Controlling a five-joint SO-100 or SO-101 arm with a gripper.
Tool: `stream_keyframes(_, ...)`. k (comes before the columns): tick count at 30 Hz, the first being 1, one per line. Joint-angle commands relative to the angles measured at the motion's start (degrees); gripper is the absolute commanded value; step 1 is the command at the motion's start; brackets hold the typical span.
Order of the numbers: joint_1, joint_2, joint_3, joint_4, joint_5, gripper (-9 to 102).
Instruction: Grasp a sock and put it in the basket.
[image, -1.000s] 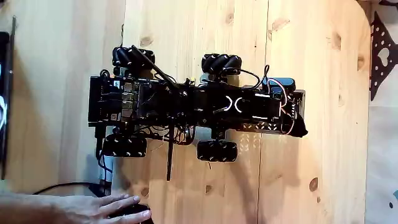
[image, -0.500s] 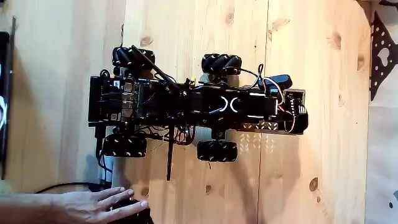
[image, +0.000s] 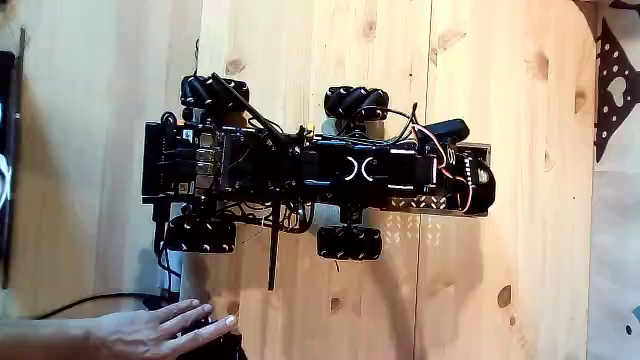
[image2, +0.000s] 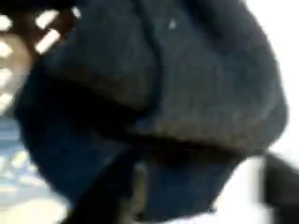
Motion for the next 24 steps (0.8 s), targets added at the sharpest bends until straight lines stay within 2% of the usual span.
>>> stream_keyframes(1, -1.23, 0.79, 0.00, -0.44, 5.19, 6)
stream_keyframes(6, 0.79, 0.79, 0.00, 10.11, 7.82, 6)
stream_keyframes(8, 2.72, 0.79, 0.00, 10.37, 8.79, 0)
stream_keyframes(14, 9.93, 0.79, -0.09, 10.28, 9.40, 0)
stream_keyframes(24, 7.73, 0.79, -0.09, 10.28, 9.14, 0)
